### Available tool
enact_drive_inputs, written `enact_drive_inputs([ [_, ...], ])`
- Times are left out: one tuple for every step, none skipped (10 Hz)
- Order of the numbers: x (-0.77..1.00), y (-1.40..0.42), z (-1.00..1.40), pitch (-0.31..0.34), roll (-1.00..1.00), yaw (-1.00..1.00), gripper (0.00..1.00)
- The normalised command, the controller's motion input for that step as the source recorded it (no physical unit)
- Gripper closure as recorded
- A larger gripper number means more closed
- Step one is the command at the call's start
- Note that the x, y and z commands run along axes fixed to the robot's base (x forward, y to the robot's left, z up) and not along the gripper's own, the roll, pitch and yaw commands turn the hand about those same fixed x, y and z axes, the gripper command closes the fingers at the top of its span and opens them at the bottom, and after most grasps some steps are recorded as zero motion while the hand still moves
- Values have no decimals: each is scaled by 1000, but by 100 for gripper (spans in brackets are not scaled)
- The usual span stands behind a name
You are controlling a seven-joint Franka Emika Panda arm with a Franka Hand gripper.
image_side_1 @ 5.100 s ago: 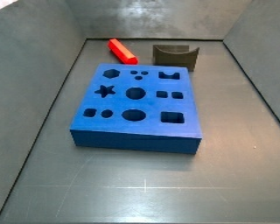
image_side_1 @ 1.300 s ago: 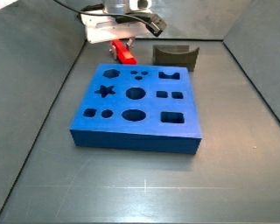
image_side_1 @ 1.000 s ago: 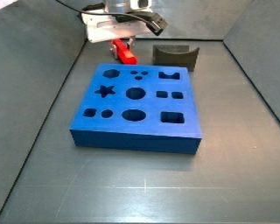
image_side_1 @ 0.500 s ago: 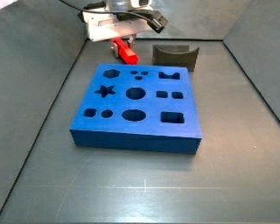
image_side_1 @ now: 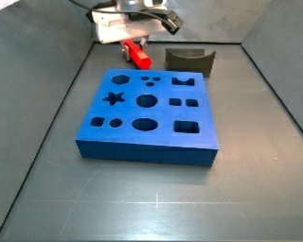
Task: Pick up the hexagon object. Move up. Place the hexagon object on the fixture. Regrasp the hexagon object. Move to above the board. Insert the hexagon object.
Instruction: Move up, then place the hexagon object on the fixture.
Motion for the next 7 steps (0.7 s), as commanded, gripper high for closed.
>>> enact_drive_inputs([
  [-83,-46,760,-18,3,-17,100],
  [-67,-29,641,-9,12,-19,100],
  [-35,-6,462,25,20,-23,100],
  [-25,4,317,48,26,-25,100],
  [-25,7,172,59,34,-27,100],
  [0,0,1000,0,0,0,100],
  [-2,0,1000,0,2,4,100],
])
